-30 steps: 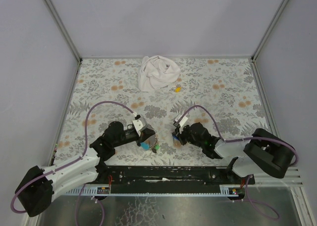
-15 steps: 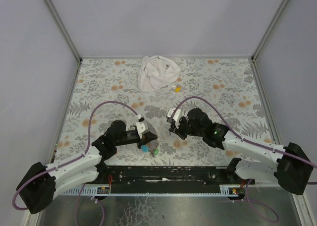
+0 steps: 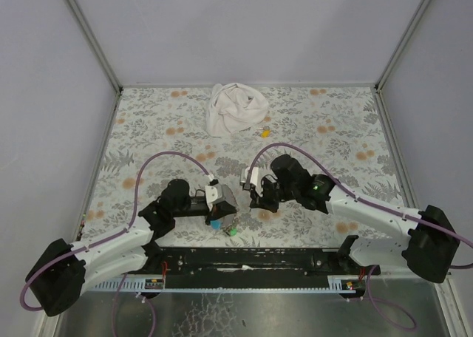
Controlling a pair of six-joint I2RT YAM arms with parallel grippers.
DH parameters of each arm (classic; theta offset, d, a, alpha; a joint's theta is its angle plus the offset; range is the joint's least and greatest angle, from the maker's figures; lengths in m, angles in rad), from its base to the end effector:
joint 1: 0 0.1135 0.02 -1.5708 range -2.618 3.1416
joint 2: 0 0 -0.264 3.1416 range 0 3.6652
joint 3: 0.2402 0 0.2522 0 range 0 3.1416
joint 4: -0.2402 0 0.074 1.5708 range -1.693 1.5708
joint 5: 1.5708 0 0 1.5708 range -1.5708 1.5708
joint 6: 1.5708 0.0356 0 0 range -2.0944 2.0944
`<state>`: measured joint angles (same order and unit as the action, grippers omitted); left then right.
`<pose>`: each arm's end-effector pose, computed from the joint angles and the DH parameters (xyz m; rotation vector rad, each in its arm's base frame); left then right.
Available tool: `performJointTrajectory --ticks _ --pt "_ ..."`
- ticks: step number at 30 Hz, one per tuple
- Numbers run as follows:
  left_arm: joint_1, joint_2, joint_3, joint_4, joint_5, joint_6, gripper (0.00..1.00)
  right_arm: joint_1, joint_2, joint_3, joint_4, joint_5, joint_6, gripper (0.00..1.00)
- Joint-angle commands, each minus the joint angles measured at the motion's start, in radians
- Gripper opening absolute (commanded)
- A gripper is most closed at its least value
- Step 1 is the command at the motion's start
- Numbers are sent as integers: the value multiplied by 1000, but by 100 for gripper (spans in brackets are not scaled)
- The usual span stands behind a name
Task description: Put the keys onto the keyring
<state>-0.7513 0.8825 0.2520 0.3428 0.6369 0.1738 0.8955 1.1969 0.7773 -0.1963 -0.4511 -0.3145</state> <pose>0.1200 -0.1410 0.1923 1.2411 1.4616 -0.9844 0.1493 0.2113 0.2530 -1.4785 1.6751 0.8165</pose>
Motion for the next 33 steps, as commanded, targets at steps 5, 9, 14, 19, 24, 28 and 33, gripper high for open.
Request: performJointTrajectory --ticks 5,9,14,19,24,28,33 --pt "4 21 36 81 64 12 0 -3 46 80 -14 -145 -42 0" --pt "4 23 35 89 71 11 0 0 64 77 12 -168 -41 0" --pt "4 21 31 100 73 3 0 23 81 79 28 -162 -62 0" --pt "3 28 31 107 71 -5 0 59 64 41 81 -83 -84 0" --pt "4 27 30 112 57 -11 0 78 42 16 104 -32 -95 0" --pt "4 25 26 119 49 -16 0 84 30 3 101 -12 -98 0" --pt "4 15 23 119 39 -17 0 88 22 -2 81 9 -98 0"
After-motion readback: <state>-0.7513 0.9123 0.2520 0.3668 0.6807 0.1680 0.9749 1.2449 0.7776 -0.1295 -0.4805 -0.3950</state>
